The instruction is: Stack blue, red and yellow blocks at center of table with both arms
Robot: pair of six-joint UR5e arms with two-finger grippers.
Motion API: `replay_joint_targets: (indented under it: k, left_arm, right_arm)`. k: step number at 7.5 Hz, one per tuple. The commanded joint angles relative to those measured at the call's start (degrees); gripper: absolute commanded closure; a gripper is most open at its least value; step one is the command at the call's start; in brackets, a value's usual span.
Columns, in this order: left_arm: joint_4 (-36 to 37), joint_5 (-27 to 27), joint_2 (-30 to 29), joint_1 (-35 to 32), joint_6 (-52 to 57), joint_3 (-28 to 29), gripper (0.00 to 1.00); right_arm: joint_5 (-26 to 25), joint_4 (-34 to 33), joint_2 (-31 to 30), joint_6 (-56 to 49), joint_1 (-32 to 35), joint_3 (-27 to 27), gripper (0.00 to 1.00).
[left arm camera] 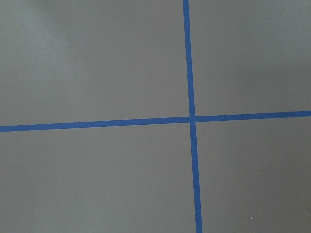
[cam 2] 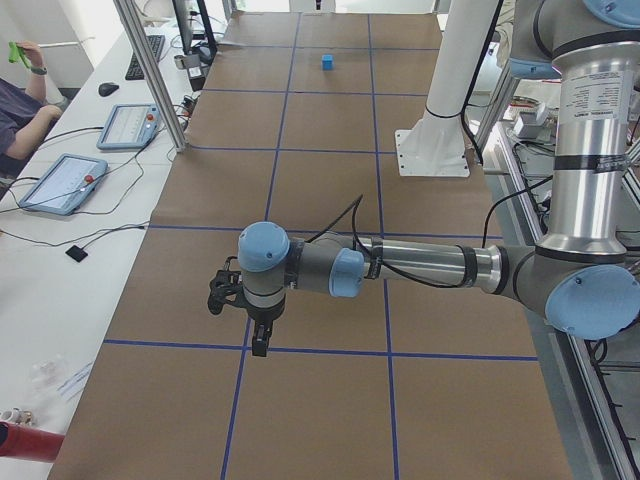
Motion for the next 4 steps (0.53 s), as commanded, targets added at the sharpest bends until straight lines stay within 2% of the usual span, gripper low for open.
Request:
replay_joint_targets:
  k: [1, 4]
  left_arm:
    - [0.0, 0.0, -0.1, 0.0, 0.0, 0.1, 0.0]
    - [0.3, -0.2, -0.1, 0.0, -0.1, -0.5, 0.0]
  right_arm:
    - [0.1, 0.0, 0.0, -0.1, 0.0, 0.1, 0.01]
    - [0.0, 0.2, -0.4, -0.2, 0.0, 1.2, 0.01]
